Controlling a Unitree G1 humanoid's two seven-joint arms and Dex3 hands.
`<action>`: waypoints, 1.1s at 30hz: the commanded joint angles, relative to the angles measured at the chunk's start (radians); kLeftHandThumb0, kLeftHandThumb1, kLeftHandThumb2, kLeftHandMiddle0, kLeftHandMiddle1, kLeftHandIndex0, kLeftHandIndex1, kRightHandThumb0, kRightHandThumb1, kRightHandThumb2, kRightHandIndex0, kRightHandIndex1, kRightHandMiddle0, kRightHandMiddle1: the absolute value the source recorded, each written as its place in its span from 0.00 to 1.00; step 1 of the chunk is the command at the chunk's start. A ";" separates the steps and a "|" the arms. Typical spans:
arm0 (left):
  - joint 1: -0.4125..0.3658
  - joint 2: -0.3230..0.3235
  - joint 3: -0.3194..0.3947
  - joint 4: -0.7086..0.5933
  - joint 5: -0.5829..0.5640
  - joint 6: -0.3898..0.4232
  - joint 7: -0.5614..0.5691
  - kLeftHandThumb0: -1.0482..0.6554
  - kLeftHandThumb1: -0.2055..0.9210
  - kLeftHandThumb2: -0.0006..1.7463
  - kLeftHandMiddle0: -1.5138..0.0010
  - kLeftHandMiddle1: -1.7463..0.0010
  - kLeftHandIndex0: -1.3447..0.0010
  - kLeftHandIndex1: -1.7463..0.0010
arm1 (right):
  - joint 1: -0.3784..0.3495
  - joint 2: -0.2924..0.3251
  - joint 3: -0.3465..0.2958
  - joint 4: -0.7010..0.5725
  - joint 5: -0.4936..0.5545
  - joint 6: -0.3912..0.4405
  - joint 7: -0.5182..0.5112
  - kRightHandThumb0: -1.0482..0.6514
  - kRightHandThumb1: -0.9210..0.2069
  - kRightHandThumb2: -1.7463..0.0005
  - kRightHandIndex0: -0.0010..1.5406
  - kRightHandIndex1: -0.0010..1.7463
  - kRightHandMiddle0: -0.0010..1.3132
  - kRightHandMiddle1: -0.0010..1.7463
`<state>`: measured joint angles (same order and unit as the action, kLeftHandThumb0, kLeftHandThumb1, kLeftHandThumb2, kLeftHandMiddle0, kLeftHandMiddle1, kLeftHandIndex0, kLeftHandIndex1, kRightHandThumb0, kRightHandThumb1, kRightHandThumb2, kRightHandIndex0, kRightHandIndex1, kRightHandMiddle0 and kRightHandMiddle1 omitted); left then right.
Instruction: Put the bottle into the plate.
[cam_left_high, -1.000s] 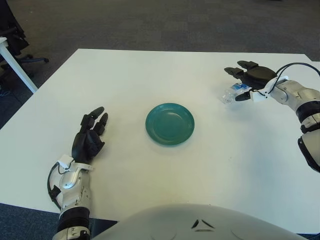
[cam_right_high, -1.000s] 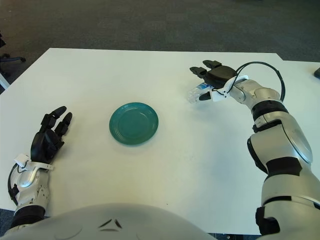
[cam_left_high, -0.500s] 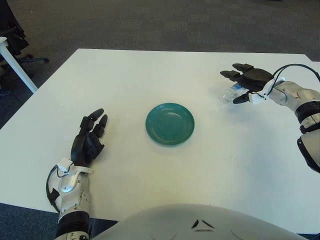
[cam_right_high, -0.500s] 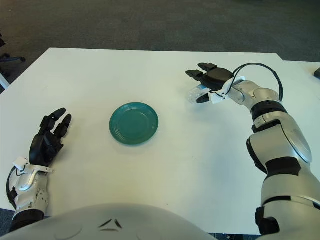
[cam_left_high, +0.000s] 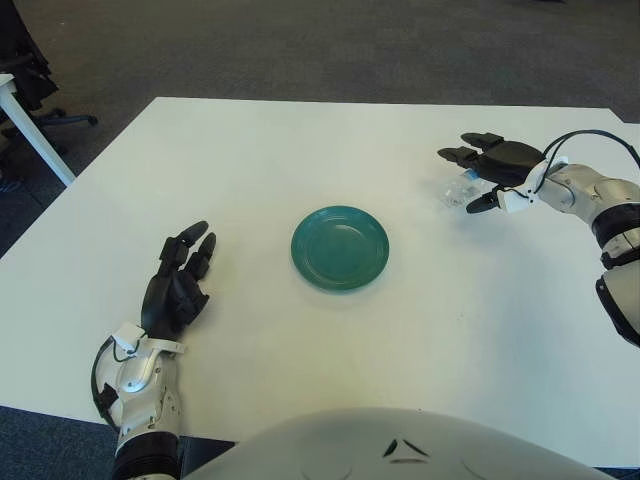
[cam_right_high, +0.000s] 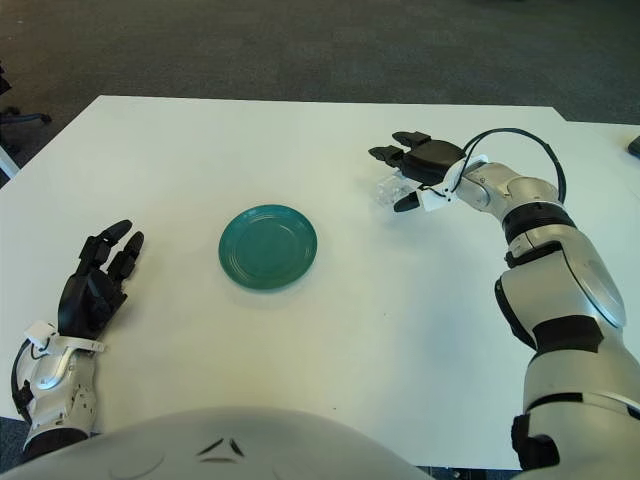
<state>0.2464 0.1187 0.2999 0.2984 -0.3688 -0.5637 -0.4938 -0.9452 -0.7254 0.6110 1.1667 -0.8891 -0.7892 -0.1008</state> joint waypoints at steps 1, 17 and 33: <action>0.044 -0.015 -0.005 0.020 -0.014 0.025 -0.003 0.09 1.00 0.56 0.81 1.00 1.00 0.58 | 0.025 0.020 0.001 0.000 0.010 0.010 -0.011 0.00 0.00 0.75 0.02 0.00 0.00 0.07; 0.083 0.021 0.023 -0.005 -0.070 0.043 -0.047 0.09 1.00 0.56 0.81 1.00 1.00 0.58 | 0.079 0.089 -0.006 -0.012 0.022 0.038 -0.073 0.00 0.00 0.69 0.02 0.00 0.00 0.06; 0.103 0.056 0.065 -0.005 -0.125 0.063 -0.104 0.09 1.00 0.56 0.81 1.00 1.00 0.58 | 0.099 0.166 -0.007 0.038 0.028 0.131 -0.121 0.00 0.00 0.70 0.01 0.00 0.00 0.00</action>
<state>0.3265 0.1718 0.3572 0.2679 -0.4847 -0.5271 -0.5846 -0.8620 -0.5727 0.6110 1.1851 -0.8780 -0.6800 -0.2053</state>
